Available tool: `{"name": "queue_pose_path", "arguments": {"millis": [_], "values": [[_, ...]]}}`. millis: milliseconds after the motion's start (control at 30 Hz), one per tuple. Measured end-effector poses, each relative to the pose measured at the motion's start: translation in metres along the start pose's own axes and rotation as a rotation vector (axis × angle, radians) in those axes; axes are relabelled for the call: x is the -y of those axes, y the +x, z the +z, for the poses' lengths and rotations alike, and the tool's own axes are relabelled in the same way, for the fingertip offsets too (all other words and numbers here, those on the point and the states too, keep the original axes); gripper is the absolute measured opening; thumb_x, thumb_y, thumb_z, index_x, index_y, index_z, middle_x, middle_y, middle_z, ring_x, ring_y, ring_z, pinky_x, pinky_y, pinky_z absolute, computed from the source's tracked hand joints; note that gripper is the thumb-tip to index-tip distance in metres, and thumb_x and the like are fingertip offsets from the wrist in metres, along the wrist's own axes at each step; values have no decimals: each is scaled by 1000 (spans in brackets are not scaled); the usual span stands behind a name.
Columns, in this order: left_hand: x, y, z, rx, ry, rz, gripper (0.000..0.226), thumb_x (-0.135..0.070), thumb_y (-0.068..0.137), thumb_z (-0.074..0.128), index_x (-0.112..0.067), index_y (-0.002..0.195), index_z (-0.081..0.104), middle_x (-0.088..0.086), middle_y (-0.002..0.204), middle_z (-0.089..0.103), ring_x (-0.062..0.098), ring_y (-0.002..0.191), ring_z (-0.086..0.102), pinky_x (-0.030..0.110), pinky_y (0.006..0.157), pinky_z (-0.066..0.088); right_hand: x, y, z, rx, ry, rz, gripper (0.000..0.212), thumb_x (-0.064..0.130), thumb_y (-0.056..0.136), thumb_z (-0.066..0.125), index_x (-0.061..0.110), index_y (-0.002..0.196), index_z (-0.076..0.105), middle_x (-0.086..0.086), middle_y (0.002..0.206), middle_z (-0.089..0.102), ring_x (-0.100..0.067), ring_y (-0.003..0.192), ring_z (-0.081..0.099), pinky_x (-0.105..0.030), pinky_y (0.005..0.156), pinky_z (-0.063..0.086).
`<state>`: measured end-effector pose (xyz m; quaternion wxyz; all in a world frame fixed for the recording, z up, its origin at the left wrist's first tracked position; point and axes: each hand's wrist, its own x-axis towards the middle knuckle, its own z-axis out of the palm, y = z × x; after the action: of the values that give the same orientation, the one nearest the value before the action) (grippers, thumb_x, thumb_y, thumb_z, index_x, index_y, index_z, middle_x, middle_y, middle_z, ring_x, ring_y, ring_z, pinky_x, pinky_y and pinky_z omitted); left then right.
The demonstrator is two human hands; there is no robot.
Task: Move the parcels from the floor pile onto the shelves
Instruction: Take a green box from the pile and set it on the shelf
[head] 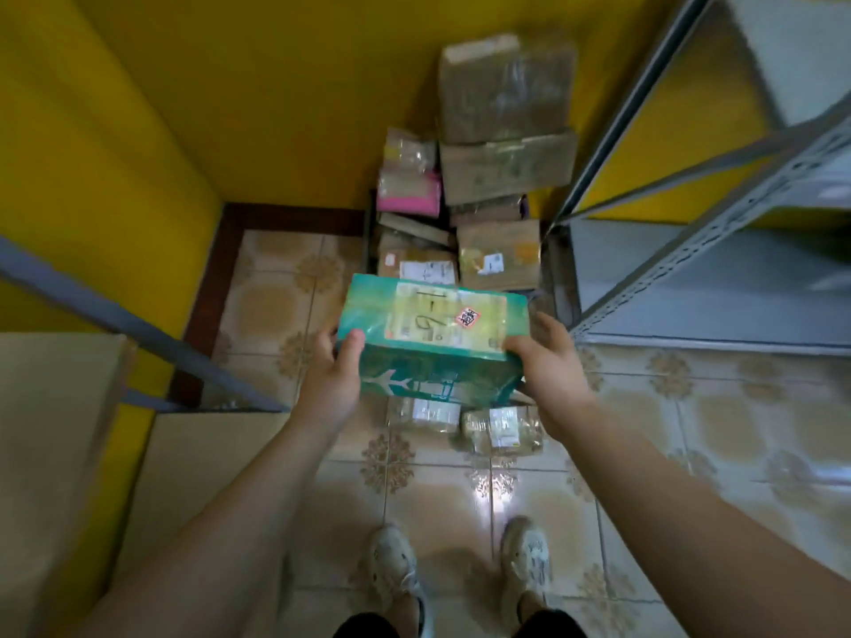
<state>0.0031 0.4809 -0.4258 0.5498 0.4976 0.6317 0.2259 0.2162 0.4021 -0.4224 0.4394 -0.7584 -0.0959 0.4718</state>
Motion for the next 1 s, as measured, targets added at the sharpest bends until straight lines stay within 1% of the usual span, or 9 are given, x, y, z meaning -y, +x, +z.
{"name": "queue_pose_path", "arguments": {"millis": [200, 300, 433, 500, 667, 767, 833, 933, 1000], "values": [[-86, -79, -10, -50, -120, 211, 28, -25, 94, 59, -18, 118, 45, 7, 115, 63, 16, 95, 65, 36, 80, 57, 63, -84, -58, 35, 19, -237, 60, 5, 89, 63, 27, 141, 47, 3, 112, 65, -19, 91, 69, -32, 67, 58], [-123, -127, 2, -60, -48, 350, 60, -17, 91, 65, -22, 142, 33, 1, 122, 55, 12, 99, 60, 18, 68, 53, 90, -124, -97, 86, 39, -307, 60, 15, 94, 63, 35, 145, 39, 1, 117, 63, -15, 77, 71, -25, 50, 54], [-159, -190, 35, -1, 98, 457, 82, -23, 90, 67, -46, 149, 15, 0, 142, 42, 20, 120, 53, 43, 93, 52, 111, -167, -161, 78, 100, -406, 60, 13, 95, 62, 32, 146, 35, -1, 120, 60, -16, 74, 72, -31, 55, 57], [-176, -217, 56, 29, 52, 493, 71, -19, 89, 68, -45, 142, 29, 0, 143, 38, 22, 123, 50, 47, 92, 54, 118, -187, -196, 9, 97, -504, 58, 10, 94, 63, 30, 143, 39, 5, 111, 62, -13, 80, 71, -27, 60, 58], [-214, -276, 106, 73, -22, 594, 36, -20, 91, 65, -26, 117, 41, -1, 127, 44, 20, 111, 53, 26, 65, 56, 133, -236, -274, -234, 154, -715, 71, 18, 89, 71, 26, 149, 33, 10, 122, 50, -3, 96, 60, -15, 69, 50], [-228, -295, 132, 207, -125, 597, 33, -20, 91, 64, -24, 116, 43, -2, 122, 48, 23, 108, 57, 44, 81, 58, 141, -259, -304, -346, 248, -783, 84, 22, 86, 75, 27, 153, 25, 6, 138, 43, -12, 116, 55, -25, 85, 48], [-235, -308, 149, 327, -179, 616, 36, -18, 92, 63, -34, 118, 44, -11, 116, 48, 22, 109, 57, 49, 88, 55, 141, -274, -321, -408, 290, -812, 88, 24, 87, 74, 28, 155, 18, 5, 143, 41, -10, 115, 54, -24, 83, 46], [-238, -327, 178, 492, -137, 672, 28, -17, 94, 61, -37, 112, 53, -2, 121, 54, 18, 103, 62, 34, 79, 59, 130, -294, -340, -497, 284, -812, 100, 28, 86, 75, 35, 156, 5, 15, 122, 49, 0, 98, 55, -20, 78, 46], [-234, -340, 198, 575, -101, 687, 25, -15, 95, 60, -39, 102, 56, 2, 121, 53, 16, 102, 62, 26, 71, 59, 115, -300, -354, -570, 306, -779, 105, 30, 85, 76, 36, 156, -2, 11, 125, 49, -5, 102, 56, -27, 88, 49]]}}
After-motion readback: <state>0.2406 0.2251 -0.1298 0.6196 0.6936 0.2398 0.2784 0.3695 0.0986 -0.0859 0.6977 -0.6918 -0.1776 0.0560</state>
